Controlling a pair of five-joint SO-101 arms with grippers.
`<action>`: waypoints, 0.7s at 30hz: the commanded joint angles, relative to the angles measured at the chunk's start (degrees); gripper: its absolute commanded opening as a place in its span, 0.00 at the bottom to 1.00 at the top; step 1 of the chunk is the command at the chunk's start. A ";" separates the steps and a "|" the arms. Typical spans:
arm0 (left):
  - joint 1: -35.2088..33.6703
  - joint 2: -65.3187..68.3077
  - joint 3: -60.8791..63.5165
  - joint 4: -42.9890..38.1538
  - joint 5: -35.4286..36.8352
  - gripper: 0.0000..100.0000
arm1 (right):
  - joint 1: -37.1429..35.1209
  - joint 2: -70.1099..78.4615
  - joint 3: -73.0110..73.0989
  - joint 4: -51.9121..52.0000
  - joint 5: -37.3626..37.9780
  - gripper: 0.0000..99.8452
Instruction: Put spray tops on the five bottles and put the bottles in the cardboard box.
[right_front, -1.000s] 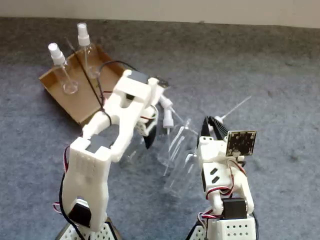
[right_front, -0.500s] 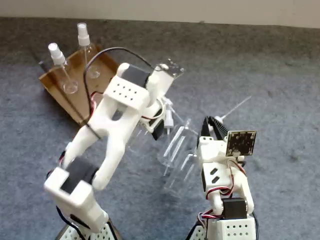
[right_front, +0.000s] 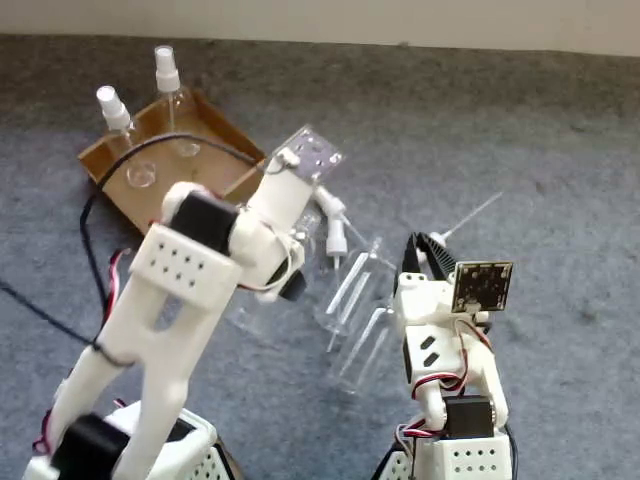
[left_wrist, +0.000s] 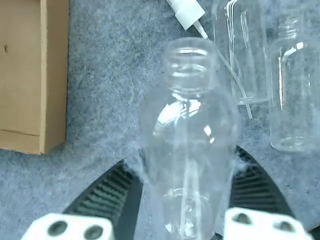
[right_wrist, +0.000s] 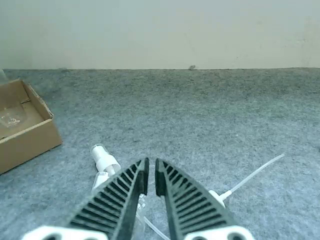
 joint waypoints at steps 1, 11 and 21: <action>0.57 -10.51 9.80 -10.46 -0.35 0.13 | 0.40 -0.04 9.63 -1.36 -0.26 0.03; -4.35 -28.00 34.15 -34.55 -0.35 0.13 | 0.40 -0.04 9.63 -1.36 -0.26 0.03; -6.99 -39.43 51.74 -51.08 0.09 0.13 | 0.40 -0.04 9.63 -1.36 -0.26 0.03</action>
